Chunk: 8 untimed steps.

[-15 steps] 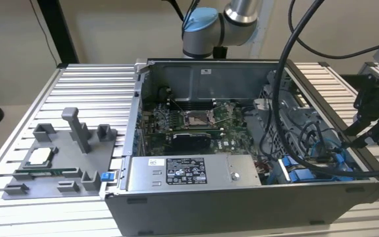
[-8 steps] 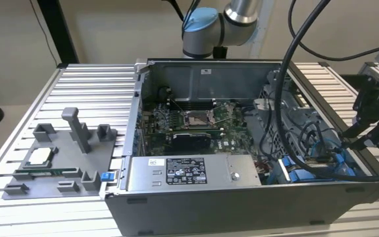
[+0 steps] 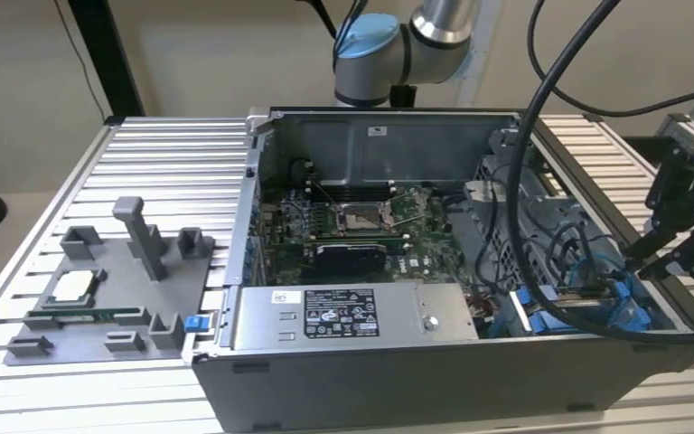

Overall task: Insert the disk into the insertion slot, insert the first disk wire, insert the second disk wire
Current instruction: 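Insert the second disk wire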

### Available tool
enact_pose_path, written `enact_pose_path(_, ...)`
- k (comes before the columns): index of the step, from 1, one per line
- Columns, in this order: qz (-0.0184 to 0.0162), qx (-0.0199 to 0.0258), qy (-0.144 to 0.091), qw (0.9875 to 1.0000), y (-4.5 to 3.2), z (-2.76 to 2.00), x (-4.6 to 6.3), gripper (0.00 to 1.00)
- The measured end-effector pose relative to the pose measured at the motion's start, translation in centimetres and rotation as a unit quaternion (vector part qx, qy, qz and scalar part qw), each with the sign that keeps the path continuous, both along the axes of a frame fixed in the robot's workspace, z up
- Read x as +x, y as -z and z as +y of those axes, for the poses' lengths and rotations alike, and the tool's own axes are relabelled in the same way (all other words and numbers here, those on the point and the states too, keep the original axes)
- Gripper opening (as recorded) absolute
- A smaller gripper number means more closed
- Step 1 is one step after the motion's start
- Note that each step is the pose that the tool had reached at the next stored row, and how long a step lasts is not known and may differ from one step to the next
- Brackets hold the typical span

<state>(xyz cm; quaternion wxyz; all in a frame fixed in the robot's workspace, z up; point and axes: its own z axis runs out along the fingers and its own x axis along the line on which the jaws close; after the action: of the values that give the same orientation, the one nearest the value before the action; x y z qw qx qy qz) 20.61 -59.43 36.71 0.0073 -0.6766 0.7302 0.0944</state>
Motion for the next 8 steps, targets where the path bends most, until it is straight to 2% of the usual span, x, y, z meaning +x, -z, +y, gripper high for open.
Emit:
enact_pose_path(3, -0.0001, 0.0038, 0.000, 1.0000, 0.12, 0.00, 0.00, 1.00)
enact_pose_path(6, 0.0000, 0.0117, 0.000, 0.9999, 0.14, 0.00, 0.00, 1.00)
enact_pose_path(8, 0.0000, 0.0148, 0.000, 0.9999, 0.14, 0.00, 0.00, 1.00)
